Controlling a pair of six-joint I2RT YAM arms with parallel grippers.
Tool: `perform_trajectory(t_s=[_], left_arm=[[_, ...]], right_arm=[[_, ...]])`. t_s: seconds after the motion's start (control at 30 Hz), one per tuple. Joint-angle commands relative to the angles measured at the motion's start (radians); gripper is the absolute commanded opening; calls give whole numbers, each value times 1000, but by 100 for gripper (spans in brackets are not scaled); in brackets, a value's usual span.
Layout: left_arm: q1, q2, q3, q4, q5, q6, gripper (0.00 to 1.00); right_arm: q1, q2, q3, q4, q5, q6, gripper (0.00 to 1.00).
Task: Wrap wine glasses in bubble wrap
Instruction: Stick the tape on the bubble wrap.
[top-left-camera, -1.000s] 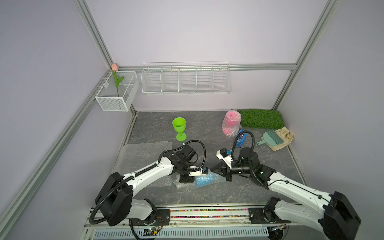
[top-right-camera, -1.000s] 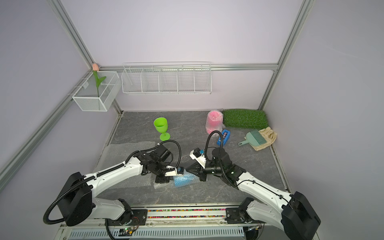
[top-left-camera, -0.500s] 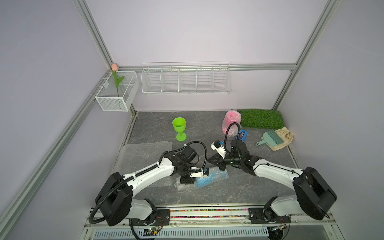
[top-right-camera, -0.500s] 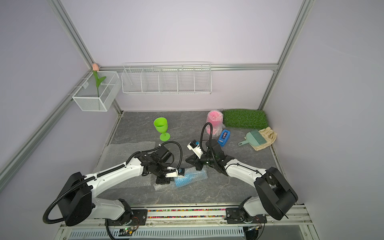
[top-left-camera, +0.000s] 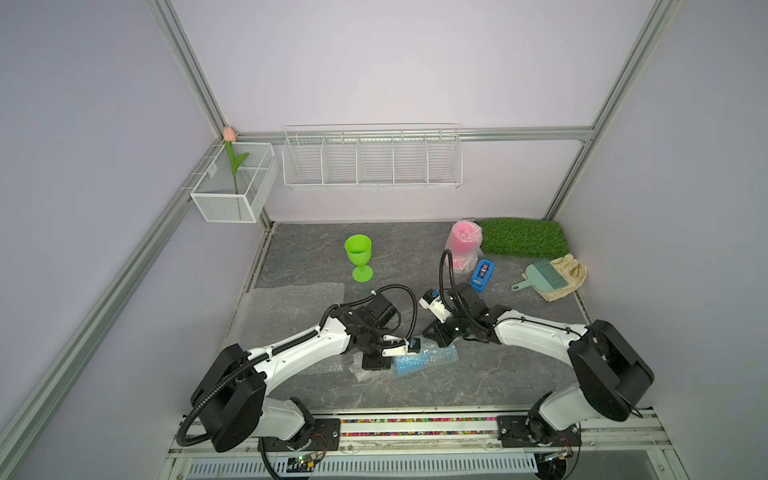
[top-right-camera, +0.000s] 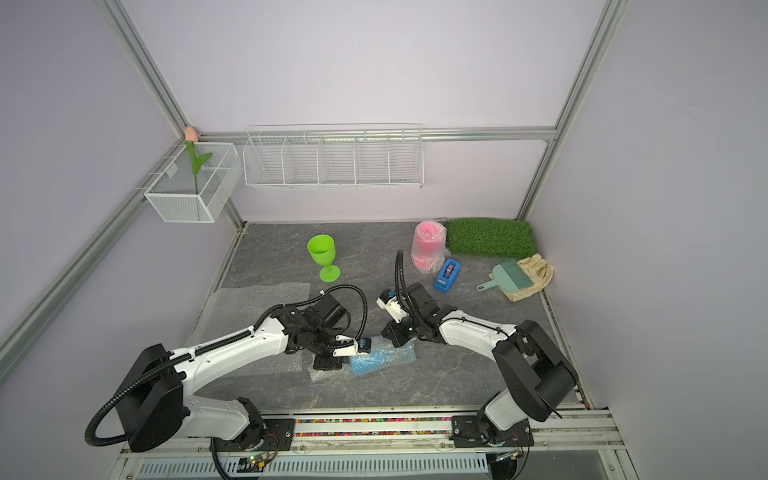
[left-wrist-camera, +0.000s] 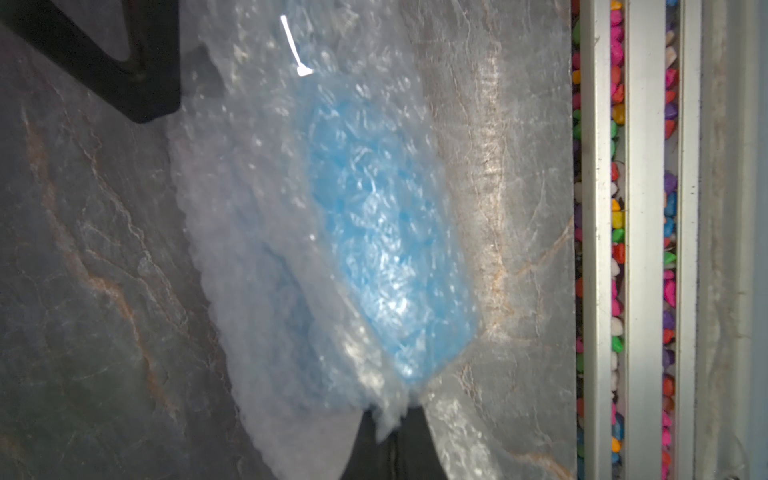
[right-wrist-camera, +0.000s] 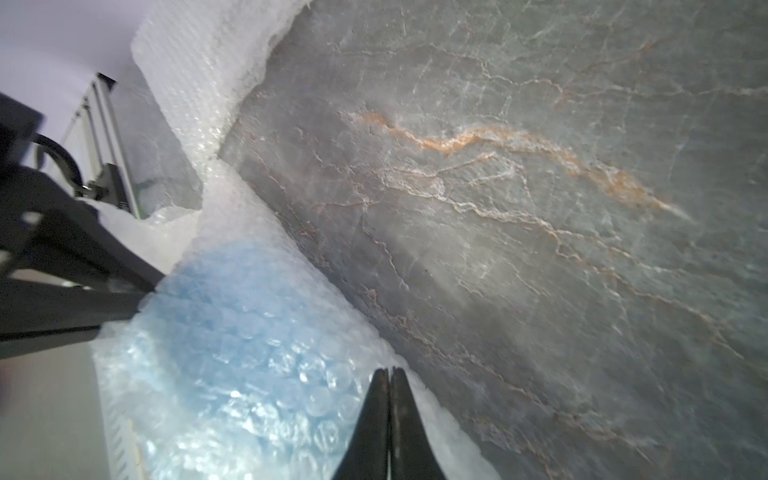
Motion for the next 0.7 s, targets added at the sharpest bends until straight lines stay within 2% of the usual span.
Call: perform_trajectory(t_s=[0.0, 0.03, 0.17, 0.3, 0.37, 0.43, 0.5, 0.6, 0.67], left_arm=[[-9, 18, -29, -46, -12, 3, 1], [-10, 18, -31, -45, -13, 3, 1], [-9, 12, -31, -46, -18, 5, 1], [-8, 5, -29, -44, -20, 11, 1], [-9, 6, -28, -44, -23, 14, 1], [-9, 7, -25, -44, -24, 18, 1], [-9, 3, -25, -45, -23, 23, 1], [-9, 4, -21, -46, -25, 28, 1], [-9, 8, -15, -52, -29, 34, 1]], right_arm=[[38, 47, 33, -219, 237, 34, 12], [45, 58, 49, -251, 279, 44, 15], [50, 80, 129, -400, 453, 97, 36], [49, 9, 186, -520, 619, 90, 53], [45, -38, 210, -559, 649, 48, 59], [45, -83, 224, -567, 595, -42, 65], [52, -127, 228, -559, 451, -188, 72], [67, -180, 219, -563, 216, -390, 75], [86, -181, 226, -601, 108, -503, 74]])
